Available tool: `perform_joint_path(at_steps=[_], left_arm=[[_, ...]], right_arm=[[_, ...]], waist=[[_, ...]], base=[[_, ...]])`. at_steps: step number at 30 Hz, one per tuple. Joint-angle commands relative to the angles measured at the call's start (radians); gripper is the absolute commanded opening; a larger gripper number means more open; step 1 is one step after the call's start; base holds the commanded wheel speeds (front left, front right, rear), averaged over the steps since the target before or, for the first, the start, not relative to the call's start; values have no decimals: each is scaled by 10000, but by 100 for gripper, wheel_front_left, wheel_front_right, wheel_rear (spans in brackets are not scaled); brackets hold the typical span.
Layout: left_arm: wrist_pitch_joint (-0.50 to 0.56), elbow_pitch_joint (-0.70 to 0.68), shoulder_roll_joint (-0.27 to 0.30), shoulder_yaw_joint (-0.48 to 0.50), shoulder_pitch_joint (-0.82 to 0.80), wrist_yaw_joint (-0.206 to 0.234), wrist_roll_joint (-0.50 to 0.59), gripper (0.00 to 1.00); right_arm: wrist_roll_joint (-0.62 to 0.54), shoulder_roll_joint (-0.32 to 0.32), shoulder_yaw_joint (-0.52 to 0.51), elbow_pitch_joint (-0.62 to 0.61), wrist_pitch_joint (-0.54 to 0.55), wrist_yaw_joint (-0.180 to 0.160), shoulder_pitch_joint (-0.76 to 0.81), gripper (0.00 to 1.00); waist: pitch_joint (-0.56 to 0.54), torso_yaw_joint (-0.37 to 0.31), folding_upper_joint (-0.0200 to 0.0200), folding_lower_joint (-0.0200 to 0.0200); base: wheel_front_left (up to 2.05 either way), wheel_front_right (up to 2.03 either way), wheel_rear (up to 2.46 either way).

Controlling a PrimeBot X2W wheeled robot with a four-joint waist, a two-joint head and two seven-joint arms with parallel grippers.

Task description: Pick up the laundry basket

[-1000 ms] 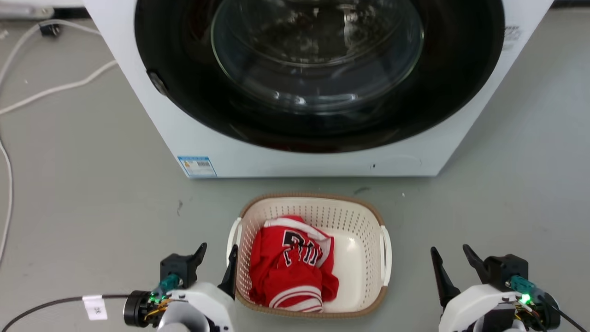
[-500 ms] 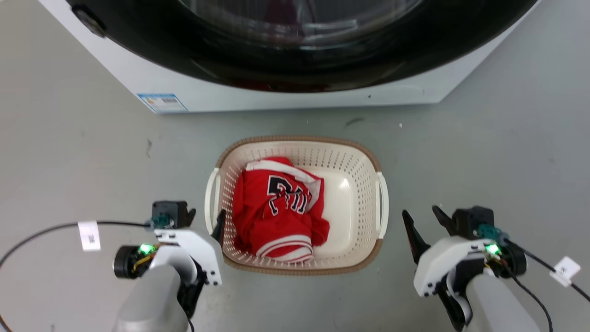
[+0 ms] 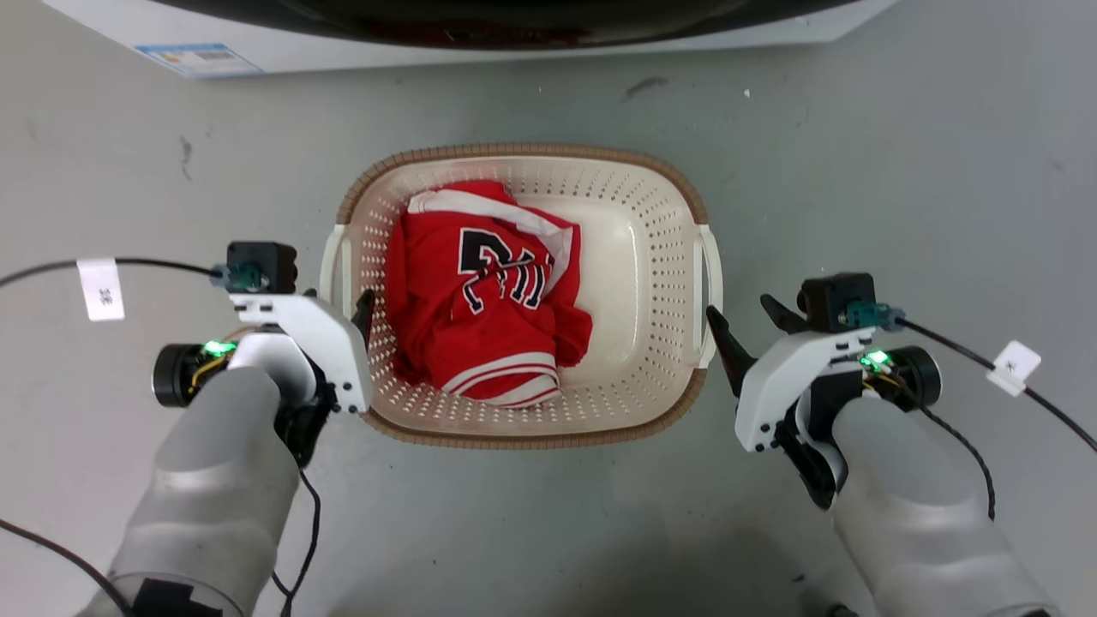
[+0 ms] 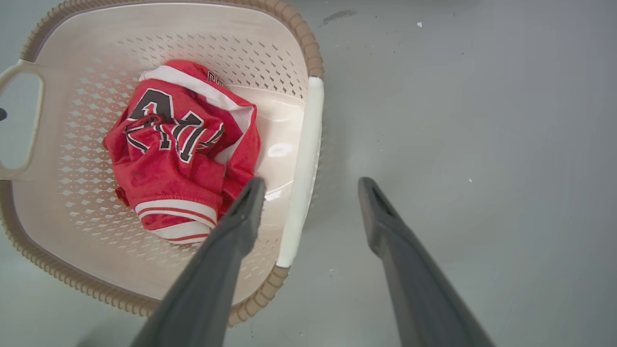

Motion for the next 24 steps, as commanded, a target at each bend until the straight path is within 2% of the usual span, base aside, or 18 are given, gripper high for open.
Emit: perform_joint_path(at_steps=[1,12,13,14,15,24], left_arm=[[151,70,126,-137,-283,15,-205,100],[953,354,571,-1379,-1434,13,-1011,100],[1007,367,566,-1483,-1487,13,-1052,58],[1033,353,554,-1577,-1524,13,-1130,22],[1156,331,490,-1862,-1618,13,-1339,0],[1312,157,321,-2570,-1460,11,-2228,0]], right_arm=[[237,2,209,237,66,-5,-364,100],[1163,2,1618,1463,277,-7,-1942,100],[1249,2,1677,1544,306,-7,-2014,89],[1315,1,1753,1627,386,-5,-2073,28],[1541,4,1965,1754,487,-5,-2261,0],[1946,-4,2500,2137,564,-5,-2354,0]], waist=[[376,-82,0,-2],[1276,0,0,-2],[1304,14,0,-2],[1328,32,0,-2],[1381,87,0,-2],[1148,209,0,-2]], base=[[0,0,0],[0,0,0],[0,0,0],[0,0,0],[0,0,0],[0,0,0]])
